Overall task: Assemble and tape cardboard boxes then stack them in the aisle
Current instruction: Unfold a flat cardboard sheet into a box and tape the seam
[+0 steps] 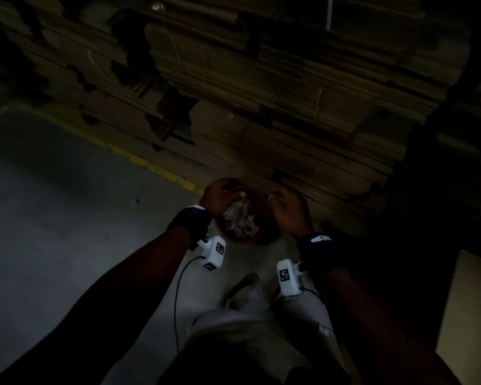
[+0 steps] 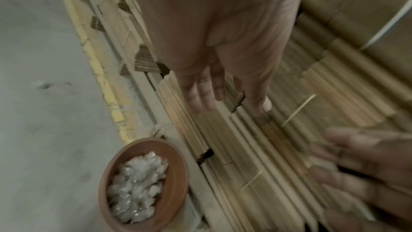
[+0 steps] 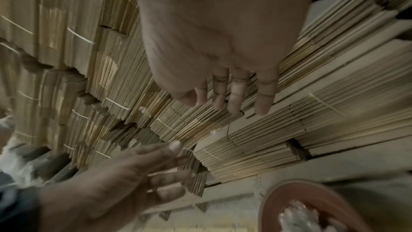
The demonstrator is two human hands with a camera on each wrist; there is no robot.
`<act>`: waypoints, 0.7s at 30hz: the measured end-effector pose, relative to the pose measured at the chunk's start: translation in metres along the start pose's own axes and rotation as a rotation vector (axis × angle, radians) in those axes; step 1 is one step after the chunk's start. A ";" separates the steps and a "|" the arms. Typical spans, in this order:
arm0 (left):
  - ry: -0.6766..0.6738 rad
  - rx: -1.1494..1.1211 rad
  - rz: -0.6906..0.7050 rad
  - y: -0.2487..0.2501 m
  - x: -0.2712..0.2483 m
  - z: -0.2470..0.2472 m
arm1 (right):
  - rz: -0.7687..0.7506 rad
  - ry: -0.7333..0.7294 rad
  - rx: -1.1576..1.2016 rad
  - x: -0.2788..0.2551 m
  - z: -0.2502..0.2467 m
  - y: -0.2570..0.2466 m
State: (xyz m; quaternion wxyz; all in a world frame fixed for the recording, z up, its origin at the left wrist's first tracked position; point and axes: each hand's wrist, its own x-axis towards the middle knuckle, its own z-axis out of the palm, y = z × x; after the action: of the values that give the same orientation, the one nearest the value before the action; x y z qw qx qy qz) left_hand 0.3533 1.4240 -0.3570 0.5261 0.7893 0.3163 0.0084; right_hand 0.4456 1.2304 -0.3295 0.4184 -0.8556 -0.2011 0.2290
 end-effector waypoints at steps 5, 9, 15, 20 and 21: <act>0.067 -0.033 0.068 0.030 -0.051 -0.022 | 0.015 0.019 0.027 -0.035 -0.021 -0.027; 0.102 -0.058 0.122 0.060 -0.125 -0.034 | -0.032 0.078 0.017 -0.091 -0.044 -0.048; 0.122 0.022 0.291 0.101 -0.244 -0.019 | -0.110 0.224 -0.027 -0.200 -0.087 -0.056; 0.098 0.069 0.495 0.132 -0.328 0.018 | -0.177 0.440 -0.106 -0.307 -0.124 -0.045; 0.086 0.071 0.507 0.137 -0.342 0.026 | -0.169 0.457 -0.130 -0.327 -0.130 -0.043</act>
State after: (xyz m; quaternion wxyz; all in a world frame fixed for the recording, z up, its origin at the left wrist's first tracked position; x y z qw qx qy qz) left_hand 0.1558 1.1945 -0.1446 0.4655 0.8602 0.1302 0.1625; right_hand 0.2459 0.9991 -0.1505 0.4149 -0.8904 -0.1863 -0.0195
